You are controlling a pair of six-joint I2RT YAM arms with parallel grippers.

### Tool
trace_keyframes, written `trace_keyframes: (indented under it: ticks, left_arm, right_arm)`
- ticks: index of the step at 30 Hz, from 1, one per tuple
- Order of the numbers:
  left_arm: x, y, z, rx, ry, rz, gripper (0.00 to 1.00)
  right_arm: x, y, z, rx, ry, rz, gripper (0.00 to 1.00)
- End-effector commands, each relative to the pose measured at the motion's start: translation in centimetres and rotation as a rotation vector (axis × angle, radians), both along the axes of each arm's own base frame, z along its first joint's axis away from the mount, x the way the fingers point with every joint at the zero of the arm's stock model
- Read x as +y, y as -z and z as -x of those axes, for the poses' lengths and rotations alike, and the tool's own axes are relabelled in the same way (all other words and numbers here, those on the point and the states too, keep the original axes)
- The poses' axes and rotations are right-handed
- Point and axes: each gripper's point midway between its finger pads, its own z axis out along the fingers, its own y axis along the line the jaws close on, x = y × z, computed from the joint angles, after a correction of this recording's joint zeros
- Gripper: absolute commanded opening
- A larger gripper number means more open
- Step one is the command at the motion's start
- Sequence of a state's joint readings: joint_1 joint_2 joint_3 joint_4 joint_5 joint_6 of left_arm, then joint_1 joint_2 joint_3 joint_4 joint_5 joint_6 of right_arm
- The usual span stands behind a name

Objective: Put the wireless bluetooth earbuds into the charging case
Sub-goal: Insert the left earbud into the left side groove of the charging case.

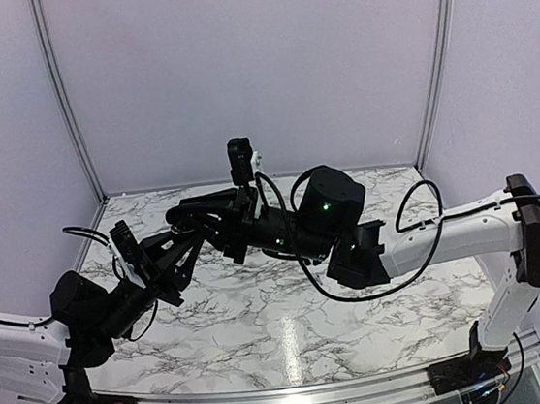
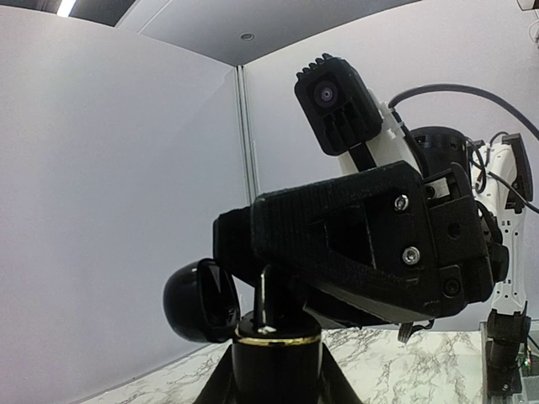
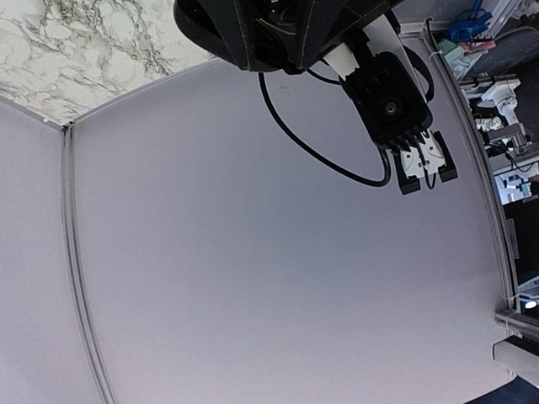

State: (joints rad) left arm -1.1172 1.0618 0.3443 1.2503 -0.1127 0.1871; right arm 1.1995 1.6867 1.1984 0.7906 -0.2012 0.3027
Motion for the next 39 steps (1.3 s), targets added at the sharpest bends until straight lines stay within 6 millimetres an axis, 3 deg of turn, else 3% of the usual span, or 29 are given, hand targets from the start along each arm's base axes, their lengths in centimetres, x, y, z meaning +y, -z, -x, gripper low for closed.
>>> trace_keyframes:
  ticks: [1,17,22,39]
  left_arm:
    - [0.0,-1.0,0.4,-0.034,0.016,0.02,0.0]
    - [-1.6,0.1,0.8,-0.037,0.06,-0.073,0.0]
    - [-1.9,0.2,0.7,-0.024,0.072,-0.08,0.0]
    - [-1.2,-0.7,0.6,-0.002,0.089,-0.033,0.0]
  right_arm:
    - [1.4,2.4,0.2,0.005,-0.023,0.093,0.12]
    - [2.1,3.2,0.4,-0.089,-0.025,0.207,0.12]
    - [2.0,3.6,0.6,-0.115,-0.026,0.234,0.16]
    - [1.8,4.6,0.8,-0.139,-0.036,0.276,0.12]
